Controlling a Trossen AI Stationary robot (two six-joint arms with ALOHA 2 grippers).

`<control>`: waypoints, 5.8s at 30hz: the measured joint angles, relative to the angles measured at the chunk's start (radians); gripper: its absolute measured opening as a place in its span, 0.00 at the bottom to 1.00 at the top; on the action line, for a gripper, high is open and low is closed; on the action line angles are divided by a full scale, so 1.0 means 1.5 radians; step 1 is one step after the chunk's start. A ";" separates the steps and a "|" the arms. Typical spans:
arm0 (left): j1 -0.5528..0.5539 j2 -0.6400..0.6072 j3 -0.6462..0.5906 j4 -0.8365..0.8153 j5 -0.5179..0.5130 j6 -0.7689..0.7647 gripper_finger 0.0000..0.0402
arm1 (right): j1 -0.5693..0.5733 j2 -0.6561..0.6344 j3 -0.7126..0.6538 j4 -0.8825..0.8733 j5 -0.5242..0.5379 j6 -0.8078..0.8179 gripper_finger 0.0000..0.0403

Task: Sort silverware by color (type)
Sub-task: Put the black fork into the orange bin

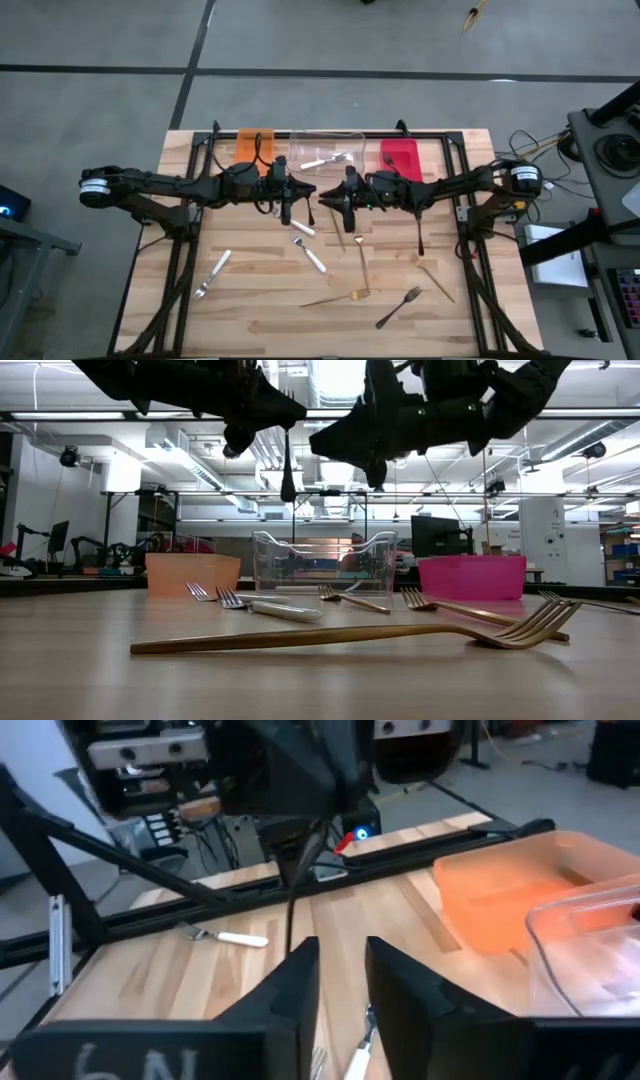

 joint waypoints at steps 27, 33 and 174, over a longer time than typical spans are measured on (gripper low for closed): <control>0.000 0.000 0.000 0.078 -0.008 0.021 0.00 | 0.003 0.045 0.038 -0.033 -0.048 -0.017 0.43; 0.000 0.000 0.000 0.079 -0.020 0.026 0.00 | 0.003 0.095 0.078 -0.028 -0.048 -0.040 0.43; -0.120 0.183 0.000 0.284 -0.135 0.107 0.68 | 0.123 -0.069 -0.127 0.379 0.252 -0.088 0.02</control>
